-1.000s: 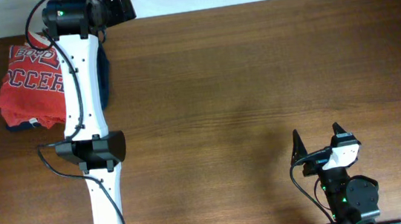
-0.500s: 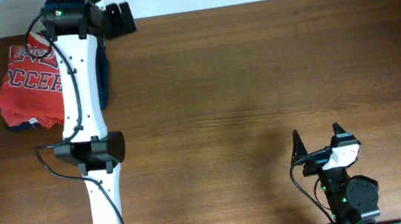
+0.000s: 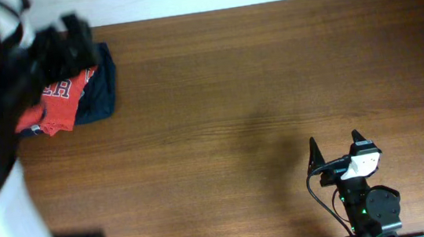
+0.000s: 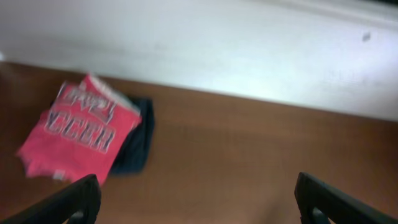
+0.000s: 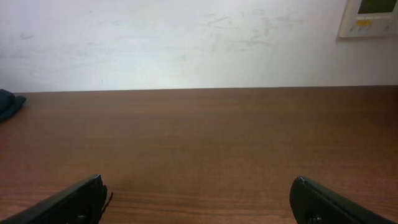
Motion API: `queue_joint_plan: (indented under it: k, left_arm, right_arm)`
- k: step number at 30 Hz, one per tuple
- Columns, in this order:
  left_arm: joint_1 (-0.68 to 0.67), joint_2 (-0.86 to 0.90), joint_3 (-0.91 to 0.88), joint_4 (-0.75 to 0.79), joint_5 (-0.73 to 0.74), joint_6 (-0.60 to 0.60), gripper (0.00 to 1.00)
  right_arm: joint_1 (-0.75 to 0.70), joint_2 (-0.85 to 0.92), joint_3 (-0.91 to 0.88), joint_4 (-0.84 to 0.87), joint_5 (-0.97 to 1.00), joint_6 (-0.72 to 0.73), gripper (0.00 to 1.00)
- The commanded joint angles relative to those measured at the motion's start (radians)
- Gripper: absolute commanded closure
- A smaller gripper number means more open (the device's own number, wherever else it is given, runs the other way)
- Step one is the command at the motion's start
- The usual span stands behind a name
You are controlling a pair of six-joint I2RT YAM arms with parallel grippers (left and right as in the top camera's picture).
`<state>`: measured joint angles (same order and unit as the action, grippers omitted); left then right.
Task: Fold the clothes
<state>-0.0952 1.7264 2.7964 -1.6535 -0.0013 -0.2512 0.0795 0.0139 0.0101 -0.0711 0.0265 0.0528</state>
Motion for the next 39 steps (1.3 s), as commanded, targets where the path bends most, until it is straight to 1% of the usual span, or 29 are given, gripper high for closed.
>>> queue_joint_plan:
  k: [1,6,9,12,16,21,26,33,35,39]
  left_arm:
    - [0.0,-0.113,-0.278,-0.009,-0.011,0.005,0.01]
    - [0.0,-0.314,-0.658,0.017,-0.042,0.005,0.01]
    - [0.0,-0.421,-0.911,0.151,-0.056,0.005,0.01]
    - [0.0,-0.515,-1.165,0.352,-0.059,0.005,0.01]
    - [-0.001,-0.616,-1.514,0.695,-0.041,0.005,0.01]
    - [-0.001,-0.71,-1.872,1.073,-0.029,0.005,0.01]
    - [-0.001,-0.789,-2.145,1.345,-0.029,0.005,0.01]
    - [-0.001,-0.925,-2.468,1.666,-0.029,0.005,0.01]
    - [0.0,-0.971,-2.53,1.704,-0.029,0.005,0.01]
    - [0.0,-1.061,-2.623,1.732,-0.034,0.005,0.01]
  right_arm:
    - [0.005,-0.01,-0.005,-0.008,0.019,0.008,0.01]
    - [0.004,-0.01,-0.005,-0.008,0.019,0.008,0.01]
    - [0.004,-0.01,-0.005,-0.008,0.019,0.008,0.01]
    - [0.004,-0.01,-0.005,-0.008,0.019,0.008,0.01]
    - [0.005,-0.01,-0.005,-0.008,0.019,0.008,0.01]
    - [0.005,-0.01,-0.005,-0.008,0.019,0.008,0.01]
    - [0.005,-0.01,-0.005,-0.008,0.019,0.008,0.01]
    - [0.004,-0.01,-0.005,-0.008,0.019,0.008,0.02]
    - [0.005,-0.01,-0.005,-0.008,0.019,0.008,0.01]
    - [0.005,-0.01,-0.005,-0.008,0.019,0.008,0.01]
